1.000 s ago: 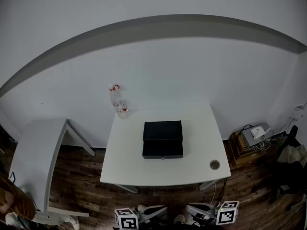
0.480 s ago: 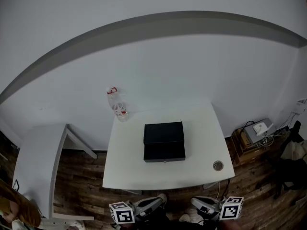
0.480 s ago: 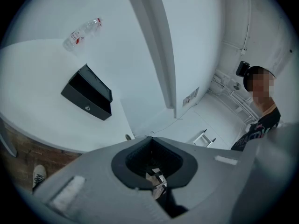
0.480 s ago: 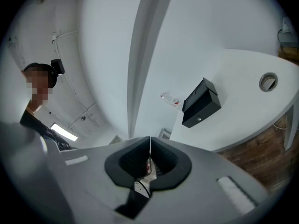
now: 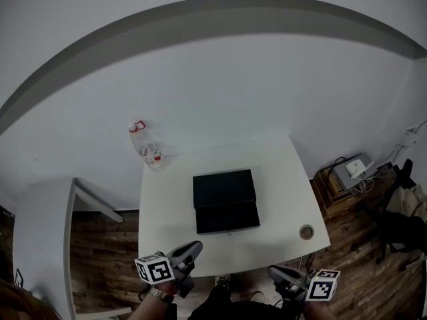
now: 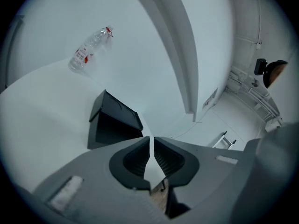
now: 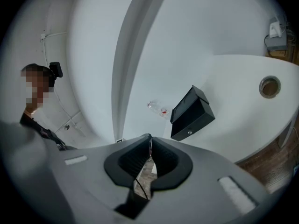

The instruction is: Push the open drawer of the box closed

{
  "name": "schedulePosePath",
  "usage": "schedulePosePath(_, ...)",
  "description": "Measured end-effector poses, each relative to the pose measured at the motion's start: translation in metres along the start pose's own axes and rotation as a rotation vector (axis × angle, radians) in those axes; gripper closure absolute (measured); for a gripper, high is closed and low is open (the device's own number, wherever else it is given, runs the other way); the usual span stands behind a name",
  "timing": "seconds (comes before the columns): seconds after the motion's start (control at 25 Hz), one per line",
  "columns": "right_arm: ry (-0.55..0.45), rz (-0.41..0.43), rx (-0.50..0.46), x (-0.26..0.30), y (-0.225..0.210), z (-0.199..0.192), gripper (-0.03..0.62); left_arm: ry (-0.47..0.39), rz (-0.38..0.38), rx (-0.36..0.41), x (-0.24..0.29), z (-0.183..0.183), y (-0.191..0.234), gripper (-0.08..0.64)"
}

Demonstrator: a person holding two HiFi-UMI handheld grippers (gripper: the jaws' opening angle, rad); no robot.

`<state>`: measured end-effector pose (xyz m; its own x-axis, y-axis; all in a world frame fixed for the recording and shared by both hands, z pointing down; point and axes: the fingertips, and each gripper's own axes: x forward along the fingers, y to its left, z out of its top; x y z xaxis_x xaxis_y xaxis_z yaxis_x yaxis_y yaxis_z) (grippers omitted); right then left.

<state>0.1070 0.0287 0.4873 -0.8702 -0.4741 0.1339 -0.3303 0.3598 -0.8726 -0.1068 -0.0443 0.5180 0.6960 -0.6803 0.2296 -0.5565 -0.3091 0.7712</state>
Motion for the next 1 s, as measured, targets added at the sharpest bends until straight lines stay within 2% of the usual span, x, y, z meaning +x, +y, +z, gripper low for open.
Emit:
schedulePosePath(0.4,-0.023,-0.083,0.027,0.048,-0.016,0.013,0.568,0.102,0.149,0.091,0.056,0.082,0.110,0.498)
schedulePosePath(0.64,-0.058,-0.111,0.036,0.062,-0.019,0.020,0.566,0.169,0.177,0.086,0.093,0.100,0.144,0.487)
schedulePosePath(0.84,-0.074,-0.140,0.066,0.069,-0.028,0.015,0.554,0.248,0.226,0.102,0.109,0.098,0.167,0.479)
schedulePosePath(1.0,-0.071,-0.157,0.089,0.077,-0.035,0.010,0.538,0.259,0.222,0.073,0.116,0.097,0.174,0.463)
